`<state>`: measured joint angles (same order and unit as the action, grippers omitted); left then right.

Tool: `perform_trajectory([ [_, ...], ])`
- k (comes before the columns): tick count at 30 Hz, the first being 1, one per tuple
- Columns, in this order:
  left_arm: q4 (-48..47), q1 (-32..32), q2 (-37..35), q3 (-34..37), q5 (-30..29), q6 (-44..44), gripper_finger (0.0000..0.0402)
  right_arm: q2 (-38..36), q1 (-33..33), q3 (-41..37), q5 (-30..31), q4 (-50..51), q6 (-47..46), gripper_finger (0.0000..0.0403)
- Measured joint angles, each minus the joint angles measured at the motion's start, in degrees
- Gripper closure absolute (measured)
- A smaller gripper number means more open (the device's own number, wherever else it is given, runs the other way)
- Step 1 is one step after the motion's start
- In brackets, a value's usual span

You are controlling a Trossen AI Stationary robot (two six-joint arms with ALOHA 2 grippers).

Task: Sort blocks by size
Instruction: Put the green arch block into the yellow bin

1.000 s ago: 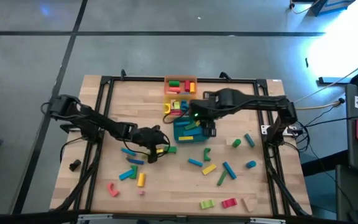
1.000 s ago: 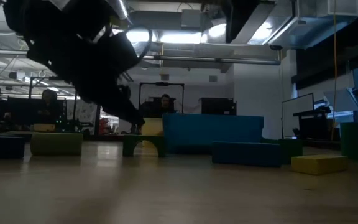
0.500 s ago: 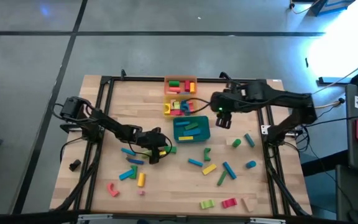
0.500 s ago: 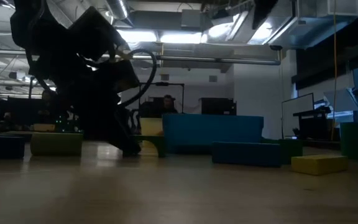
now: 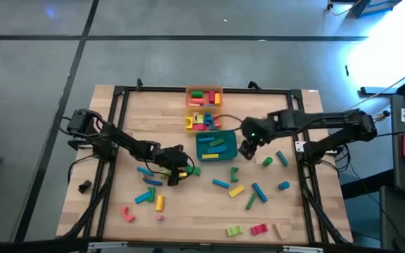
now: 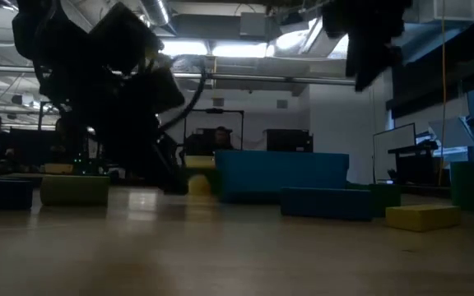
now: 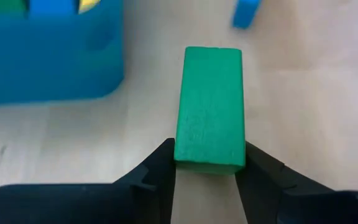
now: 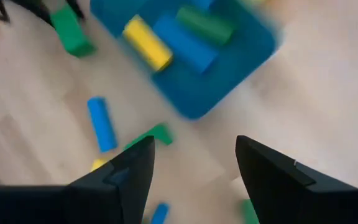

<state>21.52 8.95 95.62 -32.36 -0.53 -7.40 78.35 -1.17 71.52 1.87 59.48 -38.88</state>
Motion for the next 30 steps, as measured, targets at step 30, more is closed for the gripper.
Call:
perform_trajectory([
  [30, 2.58, -25.45, -17.47, 0.00, -7.38, 28.24, 0.0273, 6.20, -14.62, -10.27, 10.58, -17.33, -34.30, 0.0176],
])
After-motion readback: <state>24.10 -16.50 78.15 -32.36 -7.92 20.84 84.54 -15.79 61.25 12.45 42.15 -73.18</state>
